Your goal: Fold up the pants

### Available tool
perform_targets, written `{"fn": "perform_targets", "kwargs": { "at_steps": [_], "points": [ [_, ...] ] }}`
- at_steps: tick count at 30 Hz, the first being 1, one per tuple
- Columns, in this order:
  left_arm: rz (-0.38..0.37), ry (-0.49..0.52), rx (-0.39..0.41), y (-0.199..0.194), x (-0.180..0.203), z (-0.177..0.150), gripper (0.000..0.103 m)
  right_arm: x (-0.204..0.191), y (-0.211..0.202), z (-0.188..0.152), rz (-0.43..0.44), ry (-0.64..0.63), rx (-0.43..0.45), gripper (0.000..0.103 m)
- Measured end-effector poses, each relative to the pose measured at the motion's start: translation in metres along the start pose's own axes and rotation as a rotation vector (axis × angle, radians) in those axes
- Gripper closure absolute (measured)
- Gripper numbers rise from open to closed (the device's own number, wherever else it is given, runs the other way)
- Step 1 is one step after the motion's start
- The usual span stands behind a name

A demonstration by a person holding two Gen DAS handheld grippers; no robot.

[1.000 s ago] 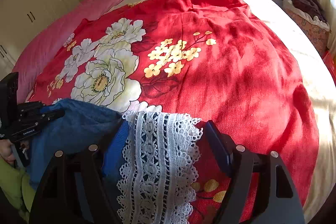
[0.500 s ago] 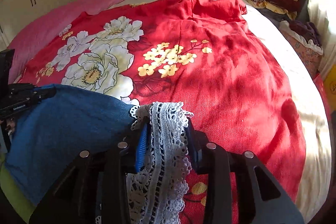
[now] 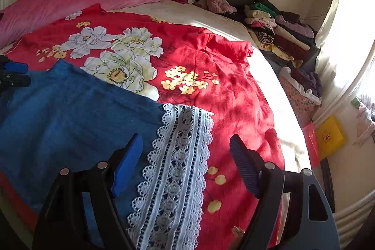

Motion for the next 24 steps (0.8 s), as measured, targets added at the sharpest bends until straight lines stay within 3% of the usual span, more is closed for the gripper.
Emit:
{"fn": "perform_targets", "kwargs": {
  "at_steps": [4, 9, 11, 16, 20, 22, 24],
  "points": [
    [0.037, -0.013, -0.006, -0.028, -0.008, -0.028, 0.043, -0.012, -0.018, -0.013, -0.004, -0.044, 0.003, 0.027],
    [0.140, -0.064, -0.044, -0.052, -0.032, -0.061, 0.041, -0.022, -0.029, -0.026, -0.006, -0.078, -0.003, 0.027],
    [0.195, -0.082, -0.054, -0.059, -0.042, -0.071, 0.040, -0.020, -0.030, -0.031, 0.009, -0.060, -0.016, 0.027],
    [0.189, -0.101, -0.062, -0.065, -0.049, -0.084, 0.040, -0.006, -0.022, -0.048, 0.047, 0.018, -0.091, 0.027],
    [0.204, -0.083, -0.077, -0.061, -0.048, -0.085, 0.040, 0.007, -0.006, -0.068, 0.158, 0.153, -0.195, 0.028],
    [0.201, -0.087, -0.077, -0.060, -0.049, -0.085, 0.040, 0.009, 0.003, -0.080, 0.252, 0.221, -0.255, 0.036],
    [0.199, -0.090, -0.075, -0.060, -0.050, -0.086, 0.040, 0.007, 0.006, -0.086, 0.312, 0.255, -0.271, 0.053]
  ]
}}
Point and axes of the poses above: each gripper's, at about its wrist camera, not at the fingertips, and y roughly the way its jaws point, x to its right, z to its top, the point moved 4 cm from there along y, roughly the way its jaws point, and after that the axes turned 12 degrees about -z, right-handed, at the moved point
